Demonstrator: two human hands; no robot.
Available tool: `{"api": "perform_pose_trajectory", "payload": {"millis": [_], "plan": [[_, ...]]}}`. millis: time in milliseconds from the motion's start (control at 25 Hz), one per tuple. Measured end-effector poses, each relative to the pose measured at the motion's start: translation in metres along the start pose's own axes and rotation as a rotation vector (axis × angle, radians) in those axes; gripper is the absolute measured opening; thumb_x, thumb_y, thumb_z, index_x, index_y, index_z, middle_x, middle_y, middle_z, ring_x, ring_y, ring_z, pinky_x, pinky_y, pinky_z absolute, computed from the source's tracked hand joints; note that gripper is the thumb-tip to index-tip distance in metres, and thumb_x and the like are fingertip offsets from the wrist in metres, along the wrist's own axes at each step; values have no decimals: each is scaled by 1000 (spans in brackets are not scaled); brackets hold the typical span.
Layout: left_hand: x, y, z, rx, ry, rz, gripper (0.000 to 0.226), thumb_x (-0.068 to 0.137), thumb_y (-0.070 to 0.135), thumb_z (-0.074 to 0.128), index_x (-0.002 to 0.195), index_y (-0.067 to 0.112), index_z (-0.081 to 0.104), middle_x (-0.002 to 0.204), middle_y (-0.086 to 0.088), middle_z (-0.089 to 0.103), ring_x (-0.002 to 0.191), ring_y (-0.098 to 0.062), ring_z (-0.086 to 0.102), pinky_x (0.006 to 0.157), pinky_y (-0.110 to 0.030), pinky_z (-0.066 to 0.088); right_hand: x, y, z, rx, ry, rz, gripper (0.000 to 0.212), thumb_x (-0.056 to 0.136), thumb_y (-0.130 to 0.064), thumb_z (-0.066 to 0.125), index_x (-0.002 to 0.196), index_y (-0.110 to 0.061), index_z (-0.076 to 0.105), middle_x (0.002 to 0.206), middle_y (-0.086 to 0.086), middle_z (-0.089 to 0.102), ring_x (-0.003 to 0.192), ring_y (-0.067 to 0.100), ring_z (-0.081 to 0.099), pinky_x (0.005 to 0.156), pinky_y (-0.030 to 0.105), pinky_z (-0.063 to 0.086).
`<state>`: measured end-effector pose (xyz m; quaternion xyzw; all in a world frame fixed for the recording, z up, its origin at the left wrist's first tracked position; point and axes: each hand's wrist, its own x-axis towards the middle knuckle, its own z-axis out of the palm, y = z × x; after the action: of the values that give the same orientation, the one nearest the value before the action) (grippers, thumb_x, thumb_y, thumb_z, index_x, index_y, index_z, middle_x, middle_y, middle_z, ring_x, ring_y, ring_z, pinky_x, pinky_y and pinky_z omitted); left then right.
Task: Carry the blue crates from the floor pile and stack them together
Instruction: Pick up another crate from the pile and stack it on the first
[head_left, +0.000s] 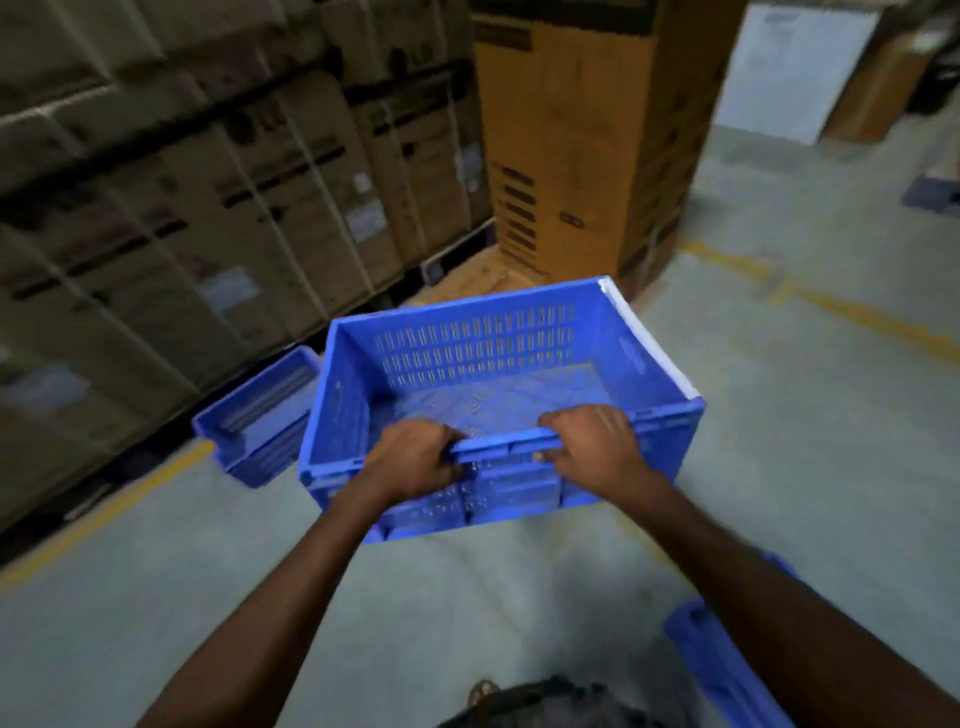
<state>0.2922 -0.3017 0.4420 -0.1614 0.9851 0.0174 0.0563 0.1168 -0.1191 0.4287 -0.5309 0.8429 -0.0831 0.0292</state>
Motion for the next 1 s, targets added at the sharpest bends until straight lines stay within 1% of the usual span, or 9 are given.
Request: {"api": "perform_pose_trajectory", "payload": {"millis": [160,240,400,480,640,760,840,920,1000], "plan": [[-39,-102,-14,-107,-88,-140,30,77,49,66,94,24,68,87,-1,71,92,-26,67,65,-32,45,80,-94,10,22,-80,-139,50,77,-58,69,118,-32,64,107,1,73,109,23,65,81,31,49],[-64,-142,-2,-133,-96,-213,31,77,50,66,93,24,67,87,0,70,92,-25,67,64,-31,42,108,-134,27,6,-99,-209,48,77,-59,68,117,-32,64,105,1,73,108,23,65,80,31,49],[-89,-208,25,-204,-66,-388,35,77,58,63,89,25,65,82,2,68,86,-23,66,65,-32,46,170,-188,57,12,-147,-330,49,79,-59,68,119,-31,61,103,0,73,104,23,66,77,32,49],[-85,-245,32,-245,-61,-456,36,77,57,65,96,26,68,84,3,69,88,-23,66,67,-32,49,217,-212,70,69,-171,-397,47,78,-56,71,116,-29,63,101,-1,74,102,23,66,77,32,48],[-59,-339,48,-309,-91,-598,51,77,55,69,120,26,68,104,2,73,99,-23,66,76,-34,51,327,-265,103,92,-280,-512,41,80,-52,73,111,-28,64,98,0,73,100,24,66,76,32,45],[-35,-414,60,-340,-130,-673,56,77,57,68,124,27,66,107,3,73,102,-23,66,80,-35,53,413,-299,131,98,-410,-567,42,81,-52,72,111,-25,63,100,1,71,99,27,65,73,34,45],[-22,-458,64,-348,-147,-698,50,76,60,66,116,29,69,101,3,73,98,-23,67,76,-34,52,466,-317,144,89,-523,-595,52,78,-56,73,118,-25,61,108,2,70,104,27,64,74,34,45],[-7,-504,74,-353,-167,-694,41,75,61,64,99,28,69,87,4,71,86,-21,66,65,-30,45,522,-333,160,54,-655,-622,65,73,-61,73,127,-27,58,119,1,67,112,26,61,82,34,47],[9,-548,87,-350,-194,-683,37,76,60,63,91,26,67,81,4,69,79,-18,64,60,-28,38,571,-350,179,47,-735,-626,59,71,-60,73,119,-26,64,113,0,70,107,24,64,81,33,49]]}}
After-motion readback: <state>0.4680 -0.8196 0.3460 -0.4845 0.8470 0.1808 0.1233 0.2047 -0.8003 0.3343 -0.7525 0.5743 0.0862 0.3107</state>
